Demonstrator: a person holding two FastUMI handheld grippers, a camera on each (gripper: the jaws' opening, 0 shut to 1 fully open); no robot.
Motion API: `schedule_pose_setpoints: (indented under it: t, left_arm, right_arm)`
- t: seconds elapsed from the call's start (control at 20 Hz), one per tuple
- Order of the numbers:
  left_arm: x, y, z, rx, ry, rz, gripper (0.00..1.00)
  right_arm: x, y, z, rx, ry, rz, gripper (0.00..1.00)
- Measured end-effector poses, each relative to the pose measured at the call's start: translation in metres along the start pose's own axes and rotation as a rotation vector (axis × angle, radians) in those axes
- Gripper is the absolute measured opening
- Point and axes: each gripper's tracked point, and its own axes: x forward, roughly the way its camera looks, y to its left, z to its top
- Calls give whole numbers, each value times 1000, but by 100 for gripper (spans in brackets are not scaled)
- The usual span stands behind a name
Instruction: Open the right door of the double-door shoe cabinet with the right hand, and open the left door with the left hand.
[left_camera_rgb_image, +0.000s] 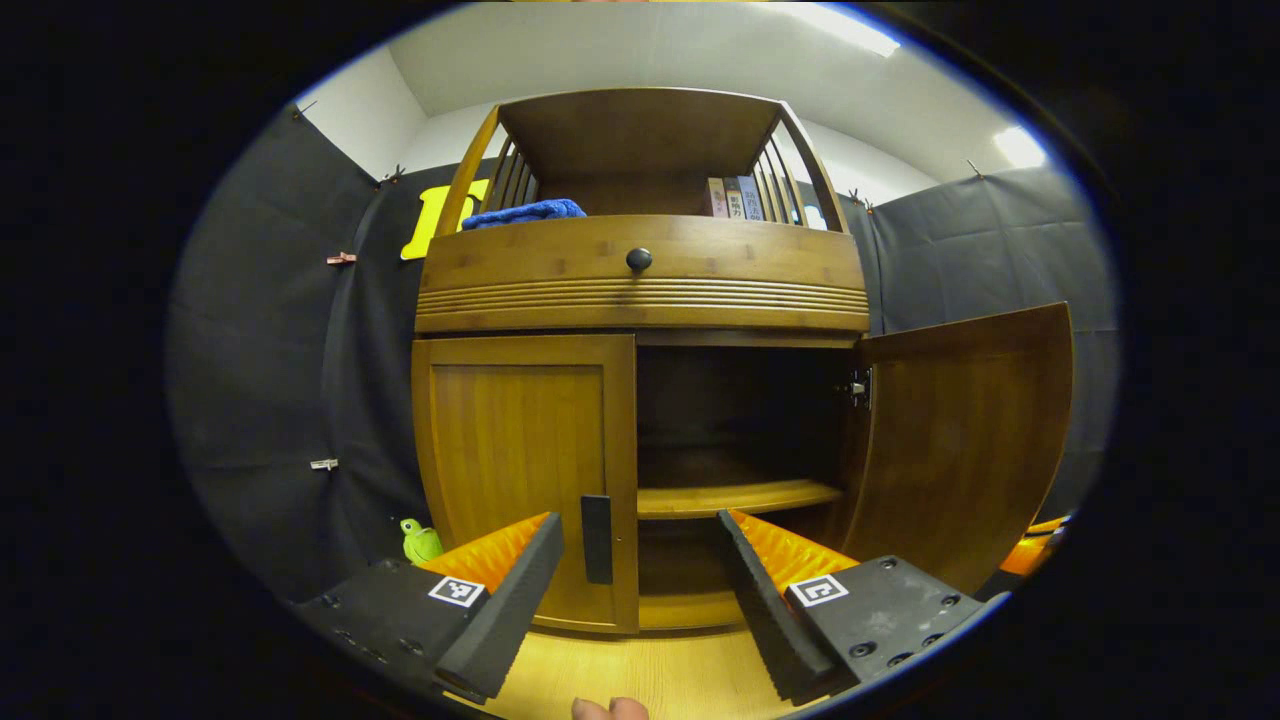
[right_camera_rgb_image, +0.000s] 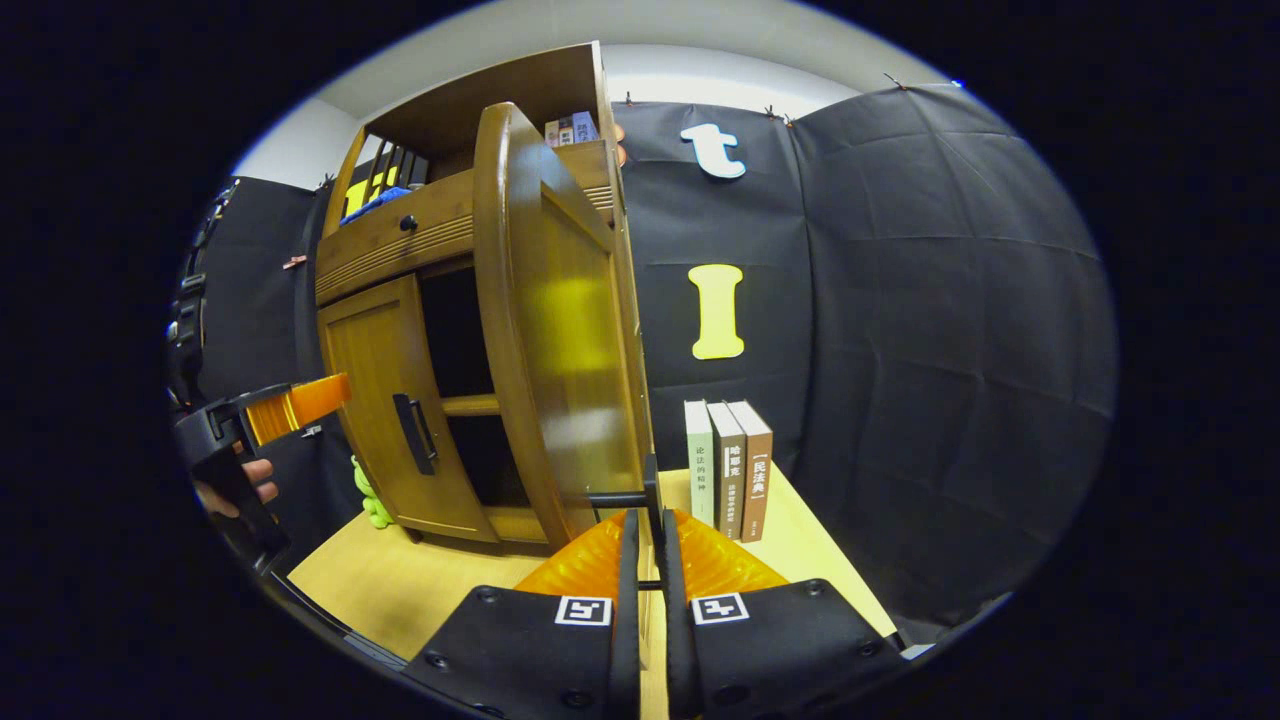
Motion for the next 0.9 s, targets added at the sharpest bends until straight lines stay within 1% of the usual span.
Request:
schedule_pose_setpoints:
  t: [0.05, 0.1, 0.2, 0.25, 0.3, 0.35, 0.4, 0.5, 0.55, 0.6, 0.65, 0.7, 0.75, 0.8, 0.85, 0.9]
  left_arm:
    - [3, -1, -2, 0, 3, 0, 95]
    - [5, -3, -5, -1, 6, -2, 97]
    - [13, -4, -8, 2, 11, 1, 97]
    - [17, -4, -9, 7, 11, 5, 95]
    - [21, -4, -11, 12, 11, 7, 95]
    - [24, -3, -13, 17, 11, 9, 95]
    - [28, -3, -15, 19, 14, 12, 92]
    - [36, -2, -19, 19, 16, 18, 92]
    - [40, -2, -20, 20, 16, 18, 95]
    - [45, -1, -22, 24, 15, 21, 95]
    - [50, 1, -24, 33, 14, 26, 95]
    - [56, 2, -27, 43, 14, 29, 95]
    - [61, 4, -29, 49, 12, 29, 97]
    - [66, 7, -34, 50, 15, 31, 93]
    - [72, 11, -38, 47, 17, 37, 92]
    - [79, 15, -43, 42, 23, 41, 92]
  right_arm:
    - [0, -4, 2, -1, -10, -6, 15]
    - [-1, -11, 3, -8, -14, -26, 14]
    - [-2, -23, 8, -17, -27, -47, 14]
    - [-2, -28, 12, -14, -33, -56, 14]
    - [-2, -32, 15, -11, -39, -61, 14]
    - [-4, -35, 15, -8, -42, -62, 14]
    - [-5, -34, 17, -1, -42, -51, 14]
    - [-5, -33, 16, -7, -31, -41, 14]
    - [-6, -34, 16, -17, -27, -43, 14]
    - [-11, -35, 18, -27, -38, -35, 14]
    - [-12, -36, 22, -37, -44, -35, 23]
    - [-15, -42, 24, -43, -54, -44, 38]
    - [-20, -48, 27, -51, -66, -63, 54]
    - [-25, -58, 30, -61, -83, -90, 69]
    - [-25, -65, 36, -61, -120, -96, 85]
    - [-39, -62, 46, -47, -155, -91, 100]
